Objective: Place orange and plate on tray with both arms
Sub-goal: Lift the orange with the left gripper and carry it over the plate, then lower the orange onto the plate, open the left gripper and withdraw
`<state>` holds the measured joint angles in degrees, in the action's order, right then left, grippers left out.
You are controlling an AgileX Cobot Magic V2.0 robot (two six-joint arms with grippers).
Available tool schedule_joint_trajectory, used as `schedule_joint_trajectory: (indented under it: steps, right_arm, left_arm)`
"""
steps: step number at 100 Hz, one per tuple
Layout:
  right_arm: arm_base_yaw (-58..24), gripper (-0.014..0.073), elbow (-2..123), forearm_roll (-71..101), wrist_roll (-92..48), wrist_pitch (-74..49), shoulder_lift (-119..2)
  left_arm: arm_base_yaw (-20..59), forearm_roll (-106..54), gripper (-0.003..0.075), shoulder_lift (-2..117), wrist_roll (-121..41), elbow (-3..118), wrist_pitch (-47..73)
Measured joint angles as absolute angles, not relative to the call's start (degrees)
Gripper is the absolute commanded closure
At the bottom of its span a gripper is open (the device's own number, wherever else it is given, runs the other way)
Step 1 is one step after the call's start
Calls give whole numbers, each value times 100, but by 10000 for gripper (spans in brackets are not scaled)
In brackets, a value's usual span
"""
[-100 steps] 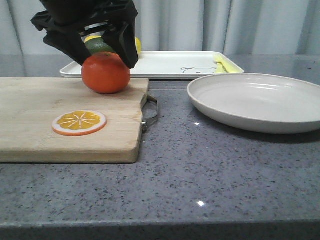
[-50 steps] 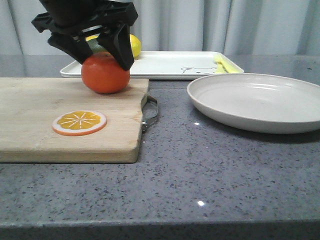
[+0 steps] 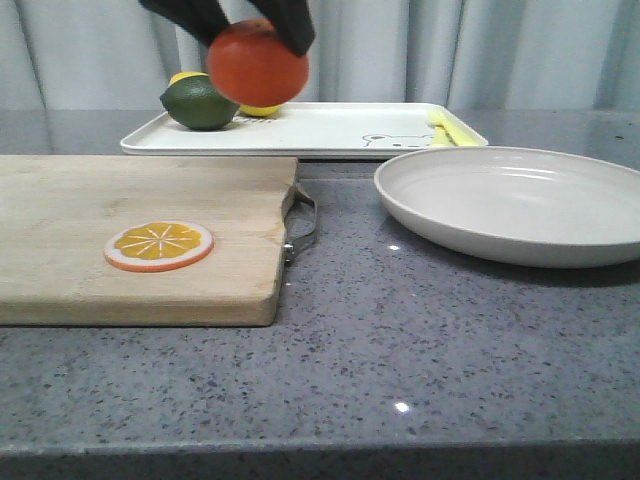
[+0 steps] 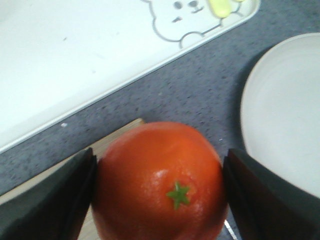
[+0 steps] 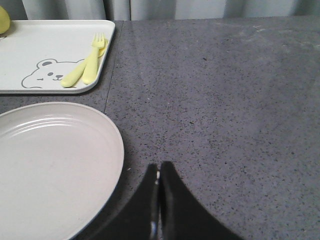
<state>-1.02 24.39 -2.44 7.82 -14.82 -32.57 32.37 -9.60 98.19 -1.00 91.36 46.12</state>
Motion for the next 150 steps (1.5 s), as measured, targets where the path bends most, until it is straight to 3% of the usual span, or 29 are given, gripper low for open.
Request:
schedule_joint_trajectory:
  steps: [46, 102, 111, 129, 150]
  right_arm:
    - [-102, 660, 2439, -244, 782, -1482, -3257]
    - [-102, 660, 2439, -244, 782, -1482, -3257]
    - [-102, 660, 2439, -244, 782, -1482, -3257]
    - [-102, 660, 2439, -244, 782, -1482, -3257]
    - [-102, 660, 2439, -244, 782, -1482, -3257]
  left_arm:
    - [4521, -1004, 355, 10967, -100, 10284, 4700]
    - [4707, -1015, 343, 11425, -100, 10353, 4257]
    - [4707, -1015, 311, 11477, -100, 10353, 4244]
    - [4710, -1065, 170, 11512, -100, 10353, 4244]
    - [4710, -1133, 127, 11512, -100, 10353, 4231]
